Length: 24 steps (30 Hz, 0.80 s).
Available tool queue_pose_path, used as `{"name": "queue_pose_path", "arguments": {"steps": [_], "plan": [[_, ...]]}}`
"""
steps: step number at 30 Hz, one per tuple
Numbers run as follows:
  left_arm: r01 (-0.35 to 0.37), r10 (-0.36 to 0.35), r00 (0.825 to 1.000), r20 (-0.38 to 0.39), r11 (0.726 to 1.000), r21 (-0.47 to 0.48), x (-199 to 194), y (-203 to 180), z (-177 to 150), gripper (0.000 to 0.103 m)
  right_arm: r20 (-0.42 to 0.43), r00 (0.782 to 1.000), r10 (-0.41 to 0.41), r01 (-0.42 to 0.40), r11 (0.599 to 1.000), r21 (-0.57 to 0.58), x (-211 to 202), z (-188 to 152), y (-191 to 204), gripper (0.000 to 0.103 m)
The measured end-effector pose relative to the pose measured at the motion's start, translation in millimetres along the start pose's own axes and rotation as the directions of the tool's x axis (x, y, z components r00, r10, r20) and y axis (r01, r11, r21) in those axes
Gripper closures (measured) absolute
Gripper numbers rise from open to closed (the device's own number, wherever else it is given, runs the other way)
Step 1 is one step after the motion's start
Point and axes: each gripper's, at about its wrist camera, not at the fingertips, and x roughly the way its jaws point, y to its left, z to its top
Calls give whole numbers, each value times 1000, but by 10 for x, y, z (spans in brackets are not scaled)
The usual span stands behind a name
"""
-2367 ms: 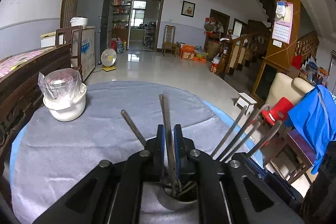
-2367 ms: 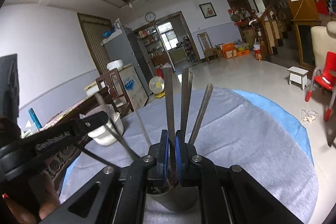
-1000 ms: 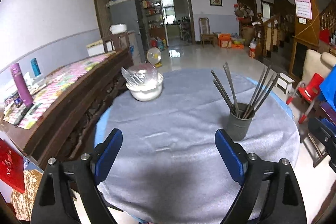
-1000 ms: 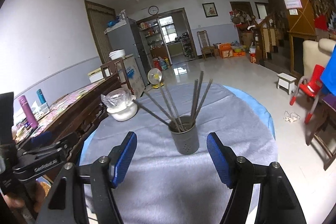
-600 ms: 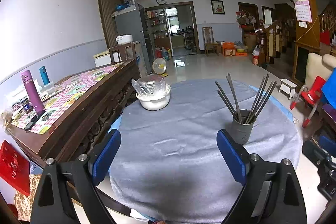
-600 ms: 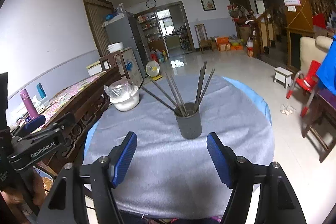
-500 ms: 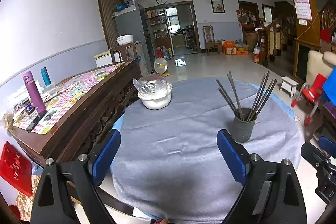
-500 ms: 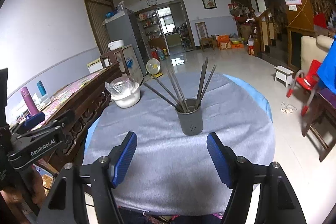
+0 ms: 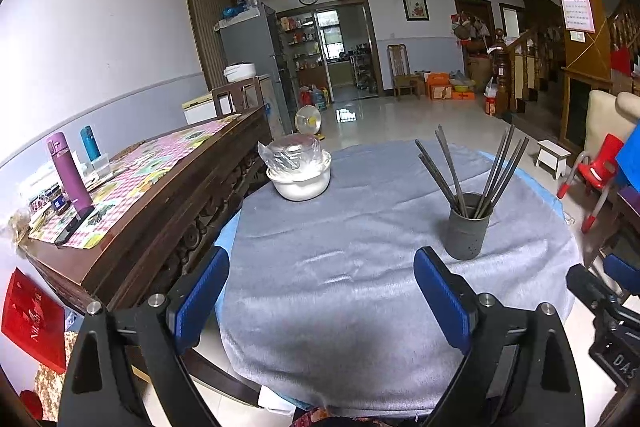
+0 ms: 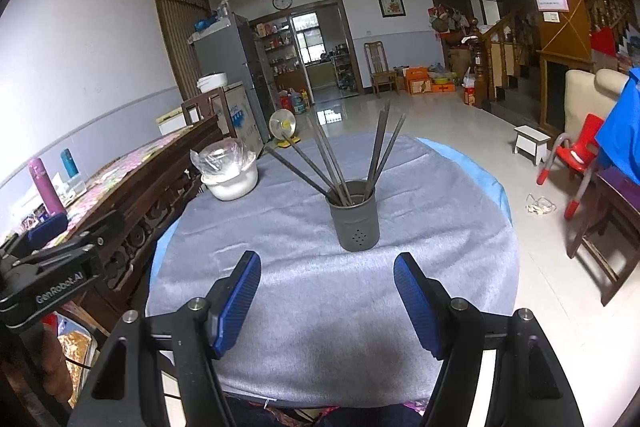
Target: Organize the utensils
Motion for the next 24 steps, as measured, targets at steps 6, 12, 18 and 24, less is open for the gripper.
{"name": "queue_pose_path", "arguments": {"steps": [6,12,18,24], "plan": [[1,-1,1000,-8,1000,2,-11,2,-34,9,6,1000,-24,24,1000,-17,24,-17,32,30],[-1,1,1000,-10,1000,-5,-11,26,-54,9,0,1000,-25,25,1000,-9,44,-14,24,30],[-2,2,1000,-15,1000,-10,-2,52,-67,9,0,1000,-26,26,1000,-11,55,-21,18,30],[5,-5,1000,-20,1000,-12,10,64,-89,9,3,1000,-25,25,1000,-13,53,-25,8,30]]}}
